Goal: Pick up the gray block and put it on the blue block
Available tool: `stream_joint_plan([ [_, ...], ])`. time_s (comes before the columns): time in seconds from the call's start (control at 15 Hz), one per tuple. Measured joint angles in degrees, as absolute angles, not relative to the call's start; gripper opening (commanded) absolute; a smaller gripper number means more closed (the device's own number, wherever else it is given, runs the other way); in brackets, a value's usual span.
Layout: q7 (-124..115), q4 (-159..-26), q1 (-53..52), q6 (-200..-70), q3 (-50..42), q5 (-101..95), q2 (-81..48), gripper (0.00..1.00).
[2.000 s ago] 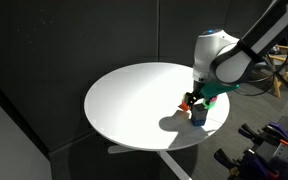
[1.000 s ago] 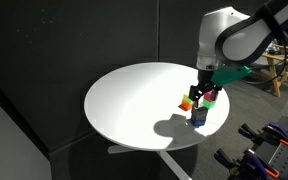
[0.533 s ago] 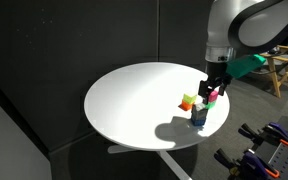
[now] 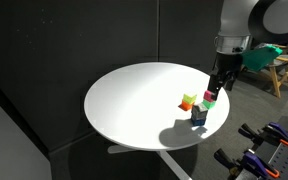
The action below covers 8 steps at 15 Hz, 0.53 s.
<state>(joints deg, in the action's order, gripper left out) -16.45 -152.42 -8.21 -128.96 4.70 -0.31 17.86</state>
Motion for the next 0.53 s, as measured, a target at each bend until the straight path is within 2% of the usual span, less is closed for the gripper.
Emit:
stream_joint_plan([
  [0.53, -16.4, -154.1, -7.9, -124.8, 5.0, -0.3, 25.3, 1.0],
])
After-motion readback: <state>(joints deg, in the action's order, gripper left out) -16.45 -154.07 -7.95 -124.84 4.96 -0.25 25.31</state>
